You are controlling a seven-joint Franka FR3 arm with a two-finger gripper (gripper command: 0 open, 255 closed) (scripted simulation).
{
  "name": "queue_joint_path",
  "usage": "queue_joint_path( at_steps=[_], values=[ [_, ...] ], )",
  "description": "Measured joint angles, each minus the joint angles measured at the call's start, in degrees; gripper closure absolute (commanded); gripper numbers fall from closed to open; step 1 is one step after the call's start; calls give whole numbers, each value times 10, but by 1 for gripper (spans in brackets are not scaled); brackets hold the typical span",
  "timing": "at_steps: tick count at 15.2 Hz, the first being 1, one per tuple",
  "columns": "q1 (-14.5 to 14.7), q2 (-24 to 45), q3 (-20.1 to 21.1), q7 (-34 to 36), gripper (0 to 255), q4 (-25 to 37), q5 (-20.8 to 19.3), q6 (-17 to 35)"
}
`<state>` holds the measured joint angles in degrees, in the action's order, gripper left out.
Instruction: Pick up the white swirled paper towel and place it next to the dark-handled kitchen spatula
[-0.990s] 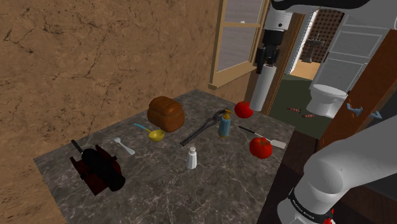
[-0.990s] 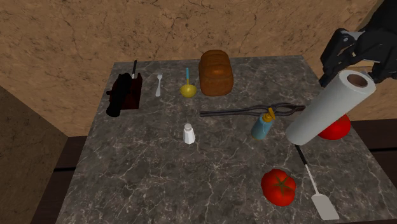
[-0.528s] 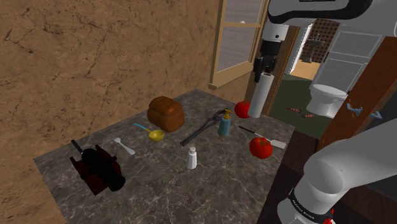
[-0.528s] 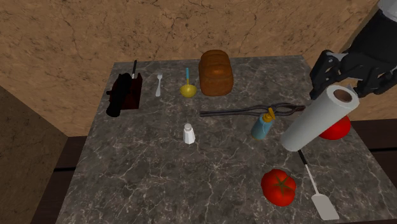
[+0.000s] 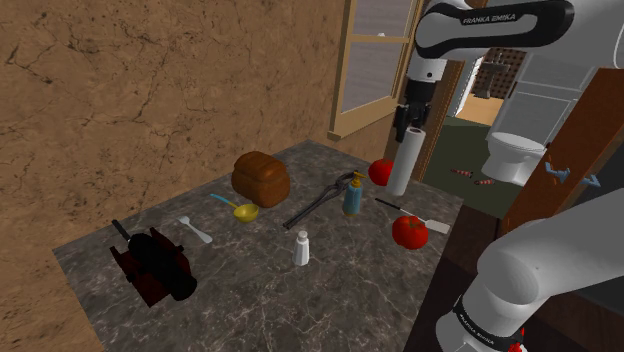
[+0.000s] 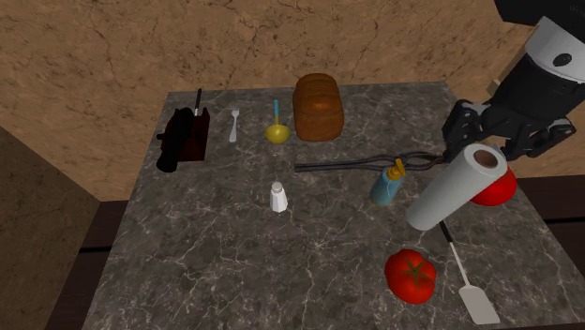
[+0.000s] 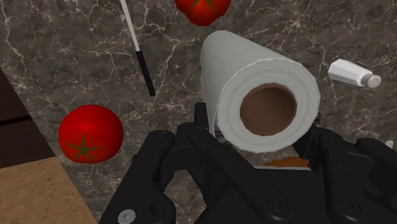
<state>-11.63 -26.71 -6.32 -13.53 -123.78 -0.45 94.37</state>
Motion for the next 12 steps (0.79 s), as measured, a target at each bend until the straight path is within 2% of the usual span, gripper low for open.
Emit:
queue_joint_path(
  at_steps=[12],
  values=[
    [-2,-3,-3,-4,255,-97,-2,94]
  ],
)
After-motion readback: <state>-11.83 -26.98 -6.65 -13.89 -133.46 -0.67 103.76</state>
